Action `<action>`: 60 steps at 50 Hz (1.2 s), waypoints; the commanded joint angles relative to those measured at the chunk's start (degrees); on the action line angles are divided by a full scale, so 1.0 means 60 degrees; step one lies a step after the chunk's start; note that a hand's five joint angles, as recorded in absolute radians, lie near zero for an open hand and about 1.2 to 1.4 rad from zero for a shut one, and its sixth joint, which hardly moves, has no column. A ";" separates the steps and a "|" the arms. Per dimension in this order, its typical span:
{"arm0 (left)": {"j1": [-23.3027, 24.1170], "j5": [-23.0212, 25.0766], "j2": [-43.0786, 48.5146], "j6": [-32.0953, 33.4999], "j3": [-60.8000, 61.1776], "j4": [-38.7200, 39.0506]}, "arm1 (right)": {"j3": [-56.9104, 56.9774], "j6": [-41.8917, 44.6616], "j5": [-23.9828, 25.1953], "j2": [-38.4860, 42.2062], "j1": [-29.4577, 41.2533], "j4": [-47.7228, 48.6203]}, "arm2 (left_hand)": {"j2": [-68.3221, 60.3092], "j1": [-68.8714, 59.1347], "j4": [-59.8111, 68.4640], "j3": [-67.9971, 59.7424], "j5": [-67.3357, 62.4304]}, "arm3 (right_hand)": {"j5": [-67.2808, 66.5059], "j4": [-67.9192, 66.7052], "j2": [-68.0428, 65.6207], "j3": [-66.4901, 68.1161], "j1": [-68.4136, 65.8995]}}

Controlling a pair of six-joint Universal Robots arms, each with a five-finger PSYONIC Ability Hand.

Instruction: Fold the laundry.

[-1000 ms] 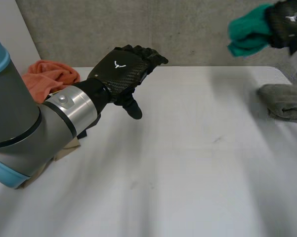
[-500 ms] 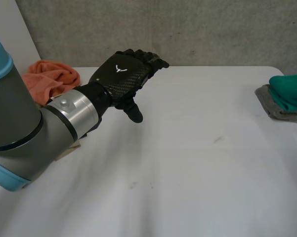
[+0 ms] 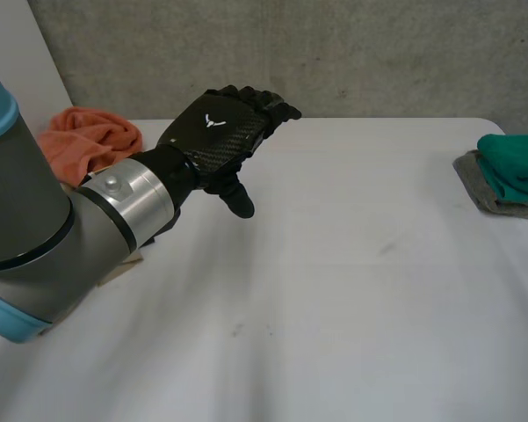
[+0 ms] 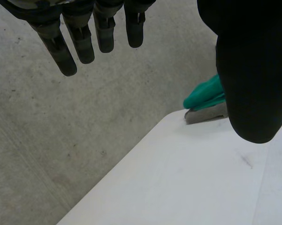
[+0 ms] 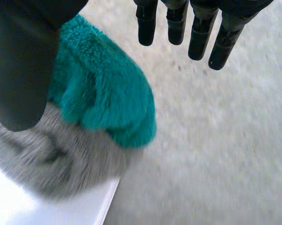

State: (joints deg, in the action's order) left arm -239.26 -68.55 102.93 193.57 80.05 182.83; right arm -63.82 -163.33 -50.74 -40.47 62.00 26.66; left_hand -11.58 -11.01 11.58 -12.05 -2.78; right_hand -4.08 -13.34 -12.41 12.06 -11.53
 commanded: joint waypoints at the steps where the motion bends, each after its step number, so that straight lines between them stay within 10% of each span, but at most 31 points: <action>1: 0.0179 0.0058 -0.0162 -0.0005 0.0121 -0.0032 | -0.1067 0.2755 -0.0317 -0.1633 -0.1382 -0.3356 | -0.0165 -0.0260 0.0165 -0.0087 0.0035 | 0.0680 0.0556 0.0402 -0.0344 0.0255; 13: 0.0442 0.0205 -0.0484 0.0024 0.0429 0.0056 | 0.1114 0.5221 -0.4873 -0.2351 -0.1897 -0.4299 | -0.0053 -0.0148 0.0052 0.0025 0.0147 | 0.0680 0.0556 0.0402 -0.0344 0.0255; 19: 0.0458 0.0205 -0.0514 -0.0005 0.0399 0.0071 | 0.0722 0.4110 -0.4509 -0.3170 0.0415 -0.2747 | 0.0059 -0.0036 -0.0059 0.0137 0.0259 | 0.0680 0.0556 0.0402 -0.0344 0.0255; 31: -0.0566 -0.1038 -0.0470 0.0185 0.0268 0.0919 | -0.4825 0.0842 -0.0906 -0.6232 0.4866 -0.0008 | 0.0031 -0.0064 -0.0031 0.0109 0.0231 | 0.0680 0.0556 0.0402 -0.0344 0.0255; 39: -0.2807 -0.2563 0.0626 0.2072 0.0268 0.1301 | -0.6500 0.1001 -0.1137 -0.6000 0.7081 0.0332 | 0.0059 -0.0036 -0.0060 0.0137 0.0259 | 0.0680 0.0556 0.0402 -0.0344 0.0255; 52: -0.5430 -0.3384 0.3336 0.5517 0.0532 0.1856 | -0.6809 0.2260 -0.2017 -0.5106 0.7303 -0.0195 | -0.0360 -0.0454 0.0359 -0.0281 -0.0159 | 0.0680 0.0556 0.0402 -0.0344 0.0255; 56: -0.5460 -0.3413 0.3748 0.5605 0.0326 0.2399 | -0.6794 0.2569 -0.2047 -0.4974 0.7289 -0.0342 | -0.3656 -0.3751 0.3656 -0.3578 -0.3456 | 0.0680 0.0556 0.0402 -0.0344 0.0255; 60: -0.5402 -0.3457 0.3895 0.5576 0.0107 0.2780 | -0.6809 0.2598 -0.2061 -0.4959 0.7289 -0.0357 | -1.1403 -1.1498 1.1403 -1.1325 -1.1203 | 0.0680 0.0556 0.0402 -0.0344 0.0255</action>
State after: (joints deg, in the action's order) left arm -272.25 -88.99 124.41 227.63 82.58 195.73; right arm -104.69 -148.75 -63.15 -70.56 105.85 25.00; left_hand -37.30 -38.49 36.16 -35.95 -25.99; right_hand -3.86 -13.34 -12.41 12.06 -11.53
